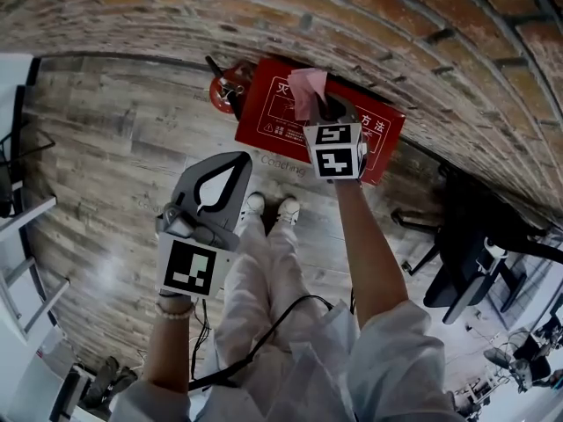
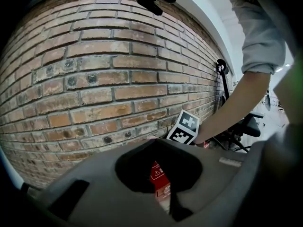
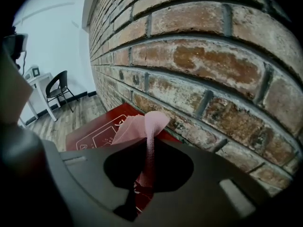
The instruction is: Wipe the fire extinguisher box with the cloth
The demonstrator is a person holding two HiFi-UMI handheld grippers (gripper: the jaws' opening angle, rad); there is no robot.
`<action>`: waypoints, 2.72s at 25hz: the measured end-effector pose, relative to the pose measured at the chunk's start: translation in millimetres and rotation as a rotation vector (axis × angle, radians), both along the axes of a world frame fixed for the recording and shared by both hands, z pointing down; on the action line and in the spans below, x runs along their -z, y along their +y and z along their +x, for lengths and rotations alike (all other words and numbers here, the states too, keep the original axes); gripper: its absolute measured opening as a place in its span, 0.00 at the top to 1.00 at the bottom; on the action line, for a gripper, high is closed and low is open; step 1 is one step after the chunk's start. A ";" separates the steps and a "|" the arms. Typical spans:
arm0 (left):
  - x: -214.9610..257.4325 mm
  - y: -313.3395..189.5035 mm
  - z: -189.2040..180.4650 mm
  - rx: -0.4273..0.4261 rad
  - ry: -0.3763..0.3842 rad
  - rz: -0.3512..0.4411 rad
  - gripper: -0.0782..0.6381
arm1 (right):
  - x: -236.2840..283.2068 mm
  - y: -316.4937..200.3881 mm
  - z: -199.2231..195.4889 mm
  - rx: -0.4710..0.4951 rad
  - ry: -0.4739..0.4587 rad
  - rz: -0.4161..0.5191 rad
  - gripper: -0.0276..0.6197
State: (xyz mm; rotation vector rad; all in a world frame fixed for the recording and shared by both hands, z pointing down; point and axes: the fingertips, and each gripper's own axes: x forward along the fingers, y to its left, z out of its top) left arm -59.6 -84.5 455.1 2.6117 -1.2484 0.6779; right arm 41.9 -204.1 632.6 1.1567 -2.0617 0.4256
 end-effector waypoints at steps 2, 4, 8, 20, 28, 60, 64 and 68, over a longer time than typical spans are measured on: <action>0.4 -0.2 4.7 -0.009 0.000 0.000 0.89 | -0.3 2.5 10.1 -0.019 -0.001 -0.003 0.91; 0.5 -1.3 9.6 -0.016 0.001 0.000 0.89 | -0.2 3.7 20.0 -0.035 0.003 -0.003 0.91; 1.0 -2.9 21.1 -0.036 0.003 0.001 0.89 | -0.3 7.6 41.1 -0.064 0.012 -0.006 0.91; -0.4 -1.7 46.9 -0.085 -0.006 -0.005 0.89 | -1.6 19.9 107.0 -0.141 0.037 -0.002 0.91; -5.9 -1.0 63.3 -0.103 -0.012 -0.018 0.89 | -5.2 28.0 147.9 -0.169 0.067 -0.003 0.91; -8.8 -1.4 84.5 -0.142 -0.012 -0.021 0.89 | -7.1 48.6 223.8 -0.286 0.100 -0.013 0.91; -5.3 -0.5 80.5 -0.138 -0.012 -0.016 0.89 | 8.8 51.9 217.3 -0.277 0.079 0.015 0.91; -3.4 -0.7 71.8 -0.121 -0.010 -0.016 0.89 | 28.3 58.2 202.3 -0.268 0.028 0.046 0.91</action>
